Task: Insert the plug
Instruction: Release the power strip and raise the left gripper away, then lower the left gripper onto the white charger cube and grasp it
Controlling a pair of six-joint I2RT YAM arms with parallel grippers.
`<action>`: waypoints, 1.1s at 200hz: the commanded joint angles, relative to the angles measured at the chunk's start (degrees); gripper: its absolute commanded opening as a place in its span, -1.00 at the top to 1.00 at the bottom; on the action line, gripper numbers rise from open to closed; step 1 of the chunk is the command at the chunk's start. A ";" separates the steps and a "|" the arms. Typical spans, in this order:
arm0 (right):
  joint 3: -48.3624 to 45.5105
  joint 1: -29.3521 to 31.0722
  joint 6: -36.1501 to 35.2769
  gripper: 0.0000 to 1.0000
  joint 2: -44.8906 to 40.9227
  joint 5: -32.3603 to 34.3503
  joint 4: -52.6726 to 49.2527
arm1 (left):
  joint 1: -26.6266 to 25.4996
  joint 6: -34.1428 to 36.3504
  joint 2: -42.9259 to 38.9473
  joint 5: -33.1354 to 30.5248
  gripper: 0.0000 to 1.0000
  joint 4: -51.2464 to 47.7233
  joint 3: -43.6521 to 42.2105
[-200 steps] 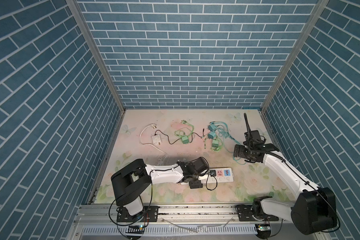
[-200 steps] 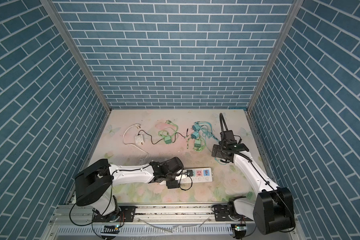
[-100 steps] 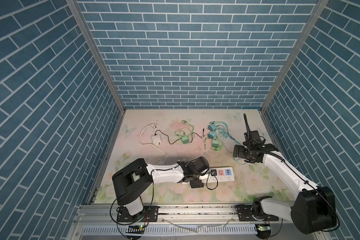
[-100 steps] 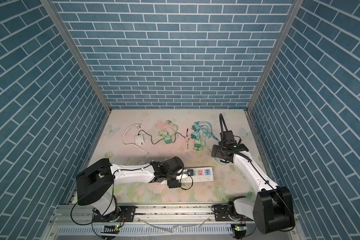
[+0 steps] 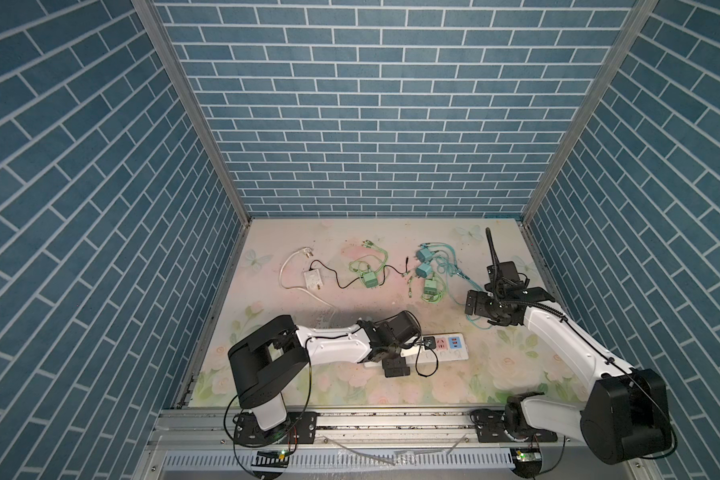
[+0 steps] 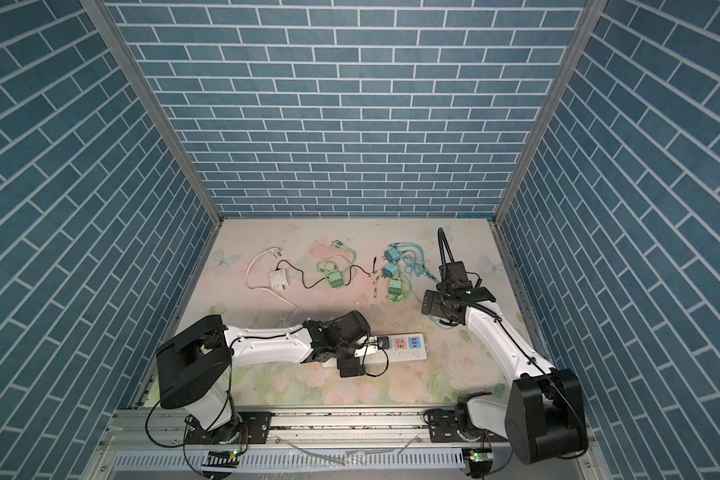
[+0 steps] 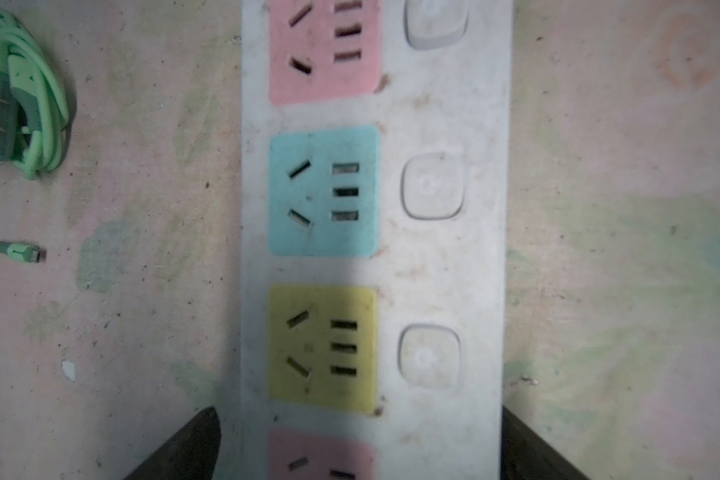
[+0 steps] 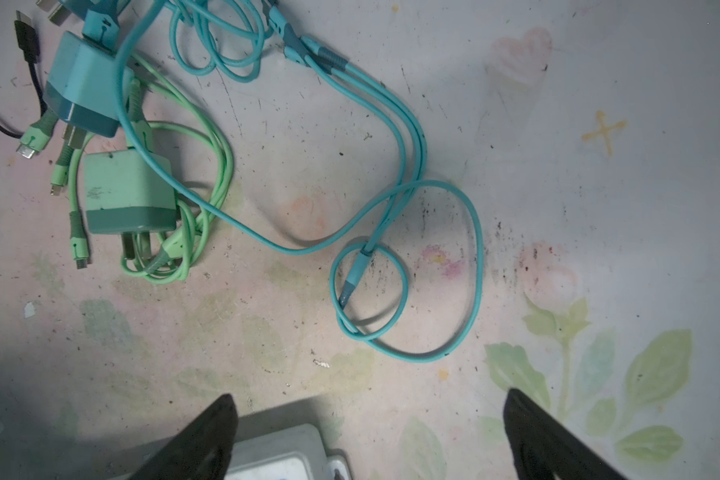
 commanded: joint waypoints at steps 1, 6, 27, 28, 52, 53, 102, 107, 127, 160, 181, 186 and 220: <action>-0.69 0.03 1.45 -0.98 0.45 -0.53 -0.05 | -0.06 0.12 -1.78 -1.66 -0.99 -6.70 0.01; -0.55 0.04 1.45 -0.98 0.52 -0.56 -0.10 | -0.02 -0.16 -2.73 -2.09 -0.99 -7.13 0.24; 0.43 0.05 1.25 -0.98 0.79 -0.74 0.06 | 0.02 -1.69 -6.55 -4.28 -0.99 -9.16 1.22; 0.49 0.04 1.22 -0.98 0.80 -0.83 0.10 | 0.01 -1.75 -6.66 -4.37 -0.99 -9.26 1.25; 2.13 0.11 0.57 -0.98 1.23 -1.71 0.81 | 0.60 -4.88 -9.57 -7.86 -0.99 -13.11 3.27; 2.26 0.11 0.57 -0.98 1.28 -1.75 0.79 | 0.65 -5.10 -9.62 -7.97 -0.99 -13.31 3.37; 9.55 0.88 -0.89 -0.98 5.63 -0.72 -0.99 | 5.62 -15.91 -14.74 -17.58 -0.99 -15.08 4.99; 10.24 0.99 -1.12 -0.98 6.08 -0.66 -1.04 | 7.08 -17.64 -14.94 -18.22 -0.99 -15.27 5.34; 13.38 1.36 -1.80 -0.98 8.42 -0.18 -1.81 | 13.21 -23.98 -14.07 -20.45 -0.99 -17.91 8.29; 17.82 2.00 -2.67 -0.99 12.83 -0.14 -2.06 | 24.01 -32.82 -6.22 -21.41 -0.99 -32.00 20.64; 19.70 2.44 -3.11 -0.98 15.60 -0.78 -1.70 | 27.44 -34.17 -2.26 -22.84 -0.99 -33.89 23.91; 19.98 2.50 -3.24 -0.98 16.15 -0.90 -1.70 | 27.94 -34.65 -1.75 -23.00 -0.99 -33.83 24.33; 21.86 2.79 -3.99 -0.98 19.38 -0.92 -2.03 | 32.88 -41.82 1.16 -23.51 -0.99 -35.10 26.68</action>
